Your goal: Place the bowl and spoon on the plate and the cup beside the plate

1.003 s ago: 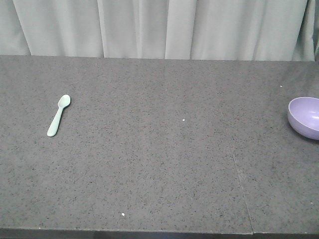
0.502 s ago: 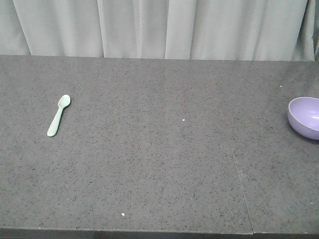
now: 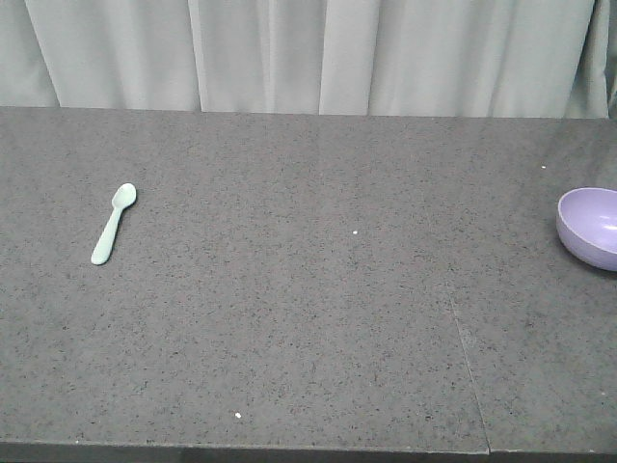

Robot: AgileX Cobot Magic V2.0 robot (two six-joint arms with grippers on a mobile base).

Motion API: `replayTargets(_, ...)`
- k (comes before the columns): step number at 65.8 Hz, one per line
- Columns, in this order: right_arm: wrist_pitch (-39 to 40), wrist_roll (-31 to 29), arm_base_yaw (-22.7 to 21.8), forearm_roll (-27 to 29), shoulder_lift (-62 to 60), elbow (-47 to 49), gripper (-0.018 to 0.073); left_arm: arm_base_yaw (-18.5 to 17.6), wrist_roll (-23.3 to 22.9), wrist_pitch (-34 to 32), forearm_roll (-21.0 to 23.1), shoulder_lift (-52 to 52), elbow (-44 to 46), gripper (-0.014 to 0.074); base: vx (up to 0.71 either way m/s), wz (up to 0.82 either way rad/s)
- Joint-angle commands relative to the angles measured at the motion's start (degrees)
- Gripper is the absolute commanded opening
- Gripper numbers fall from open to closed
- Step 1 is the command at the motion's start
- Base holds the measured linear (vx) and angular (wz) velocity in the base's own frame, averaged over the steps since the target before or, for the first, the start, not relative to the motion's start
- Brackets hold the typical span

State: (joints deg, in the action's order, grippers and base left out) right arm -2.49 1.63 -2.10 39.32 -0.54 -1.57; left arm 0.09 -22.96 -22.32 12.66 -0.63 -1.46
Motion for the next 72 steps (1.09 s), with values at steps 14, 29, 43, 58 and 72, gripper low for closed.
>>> replayTargets(14, -2.84, -7.21, 0.05, -0.30, -0.53, 10.32, -0.0005, -0.01, -12.46, -11.47, -0.59, -0.97, 1.42, -0.0006, 0.00, 0.00)
replayTargets(29, -8.90, -20.14, 0.05, -0.45, 5.93, 28.16, 0.0007, -0.09, -12.46, 5.99, -12.01, -0.97, 13.98, -0.0003, 0.00, 0.00)
replayTargets(43, -14.06, -24.45, 0.05, -0.20, 12.98, 36.83, 0.0141, -0.09, -11.86, 31.05, -15.55, -0.87, 26.67, 0.0053, 0.00, 0.00)
replayTargets(58, -10.56, -24.48, 0.05, 0.50, 13.49, 37.16, 0.0490, -0.09, -11.86, 37.99, -15.37, -0.87, 29.55, 0.0263, 0.00, 0.00)
replayTargets(72, -7.02, -24.54, 0.05, 0.48, 13.49, 37.16, 0.0581, -0.11, -11.79, 44.00, -13.08, 2.01, 29.82, 0.0421, 0.00, 0.00)
